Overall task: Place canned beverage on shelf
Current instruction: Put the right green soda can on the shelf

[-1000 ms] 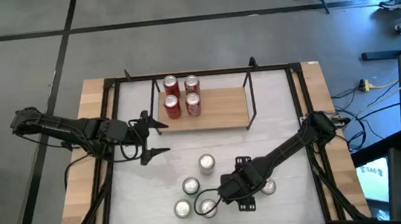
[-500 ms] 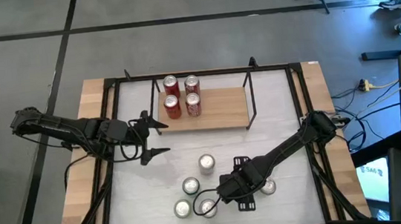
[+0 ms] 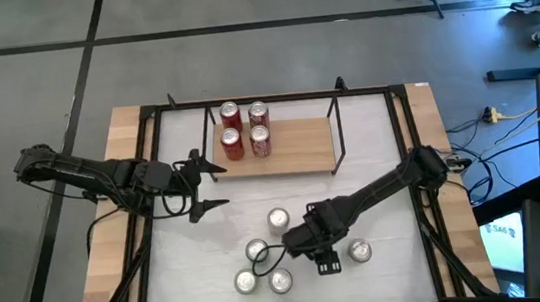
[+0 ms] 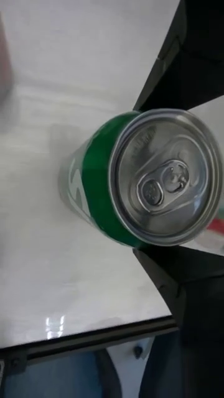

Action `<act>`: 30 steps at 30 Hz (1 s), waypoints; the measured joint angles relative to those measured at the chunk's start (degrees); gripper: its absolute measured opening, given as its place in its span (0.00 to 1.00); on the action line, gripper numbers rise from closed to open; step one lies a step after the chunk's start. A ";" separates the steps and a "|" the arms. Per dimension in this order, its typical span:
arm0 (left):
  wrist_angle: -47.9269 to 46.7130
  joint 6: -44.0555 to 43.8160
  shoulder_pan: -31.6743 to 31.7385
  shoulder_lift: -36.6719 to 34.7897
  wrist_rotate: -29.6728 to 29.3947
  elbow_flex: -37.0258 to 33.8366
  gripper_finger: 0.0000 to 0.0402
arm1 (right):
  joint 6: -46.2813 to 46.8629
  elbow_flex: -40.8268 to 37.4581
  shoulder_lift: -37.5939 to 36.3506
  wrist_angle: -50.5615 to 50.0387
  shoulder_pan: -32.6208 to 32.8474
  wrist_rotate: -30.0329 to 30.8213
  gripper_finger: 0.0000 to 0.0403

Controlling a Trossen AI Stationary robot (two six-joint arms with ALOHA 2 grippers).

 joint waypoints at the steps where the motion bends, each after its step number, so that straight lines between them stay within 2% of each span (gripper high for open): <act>1: 0.00 0.02 0.00 0.00 0.00 0.00 0.99 | -0.62 0.61 0.00 -1.04 -0.27 0.22 0.73; 15: 0.00 0.20 0.00 -0.02 0.00 0.00 0.99 | -13.93 13.23 0.02 -11.71 -7.41 -0.28 0.72; 20: 0.00 0.19 0.00 -0.01 0.00 0.00 0.99 | -19.29 19.14 0.01 -15.50 -11.09 1.63 0.73; 30: 0.00 0.16 0.00 -0.02 -0.42 0.00 0.99 | -31.00 25.37 -0.02 -15.58 -20.31 2.72 0.73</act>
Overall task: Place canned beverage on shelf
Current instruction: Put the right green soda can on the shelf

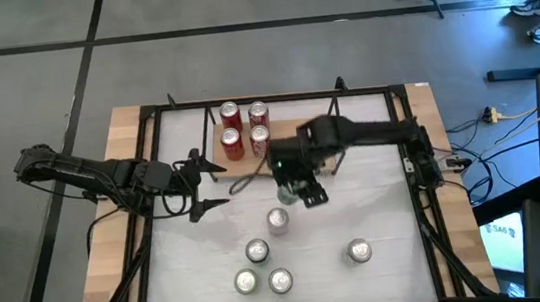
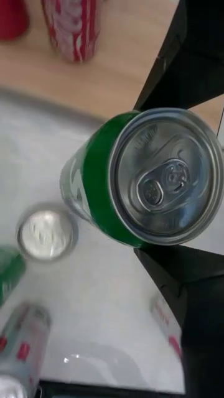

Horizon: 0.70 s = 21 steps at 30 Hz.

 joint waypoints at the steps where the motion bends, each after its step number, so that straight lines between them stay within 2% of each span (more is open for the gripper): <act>1: 0.00 0.02 0.00 0.00 0.00 0.00 0.99 | -0.73 0.02 0.00 0.01 -0.97 0.00 0.73; 15: 0.00 0.00 0.00 0.01 -0.05 0.00 0.99 | -10.93 0.07 0.00 0.03 -12.42 3.06 0.73; 21: 0.01 0.00 0.00 0.01 -0.08 0.00 0.99 | -11.19 -0.52 0.00 0.06 -17.37 3.11 0.74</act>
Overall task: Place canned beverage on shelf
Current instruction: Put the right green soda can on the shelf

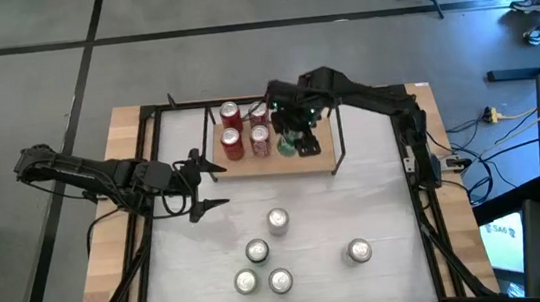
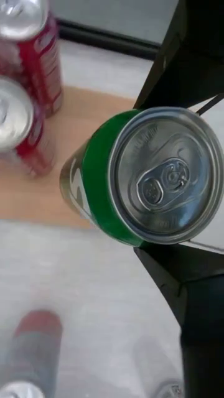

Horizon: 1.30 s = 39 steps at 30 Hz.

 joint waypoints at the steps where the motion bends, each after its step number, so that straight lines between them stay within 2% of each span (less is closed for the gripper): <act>1: 0.01 0.00 0.00 -0.01 0.00 0.00 0.99 | -0.02 0.00 0.00 0.02 -0.81 -0.13 0.74; 13: 0.01 0.02 0.00 -0.01 0.00 0.00 0.99 | -7.13 0.00 0.00 0.02 -7.92 0.17 0.74; 26: 0.01 0.02 0.00 0.01 0.00 0.00 0.99 | -20.95 -0.02 1.17 4.11 -9.81 -0.58 0.74; 39: 0.01 0.02 0.00 -0.01 -0.44 0.00 0.99 | -24.17 -0.02 5.07 4.36 -13.16 0.24 0.74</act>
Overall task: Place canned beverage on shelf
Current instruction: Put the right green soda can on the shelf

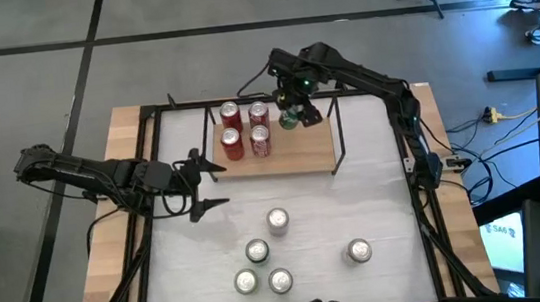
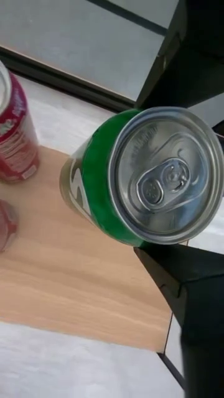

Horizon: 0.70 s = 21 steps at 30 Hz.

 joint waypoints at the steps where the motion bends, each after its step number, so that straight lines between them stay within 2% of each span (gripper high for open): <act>1: 0.02 0.00 0.00 0.02 -0.36 0.00 0.99 | -0.02 0.00 0.22 0.11 -0.29 -0.14 0.74; 21: 0.00 0.01 0.01 0.00 -1.58 0.00 0.99 | -7.00 0.00 4.03 2.55 -1.61 -2.89 0.74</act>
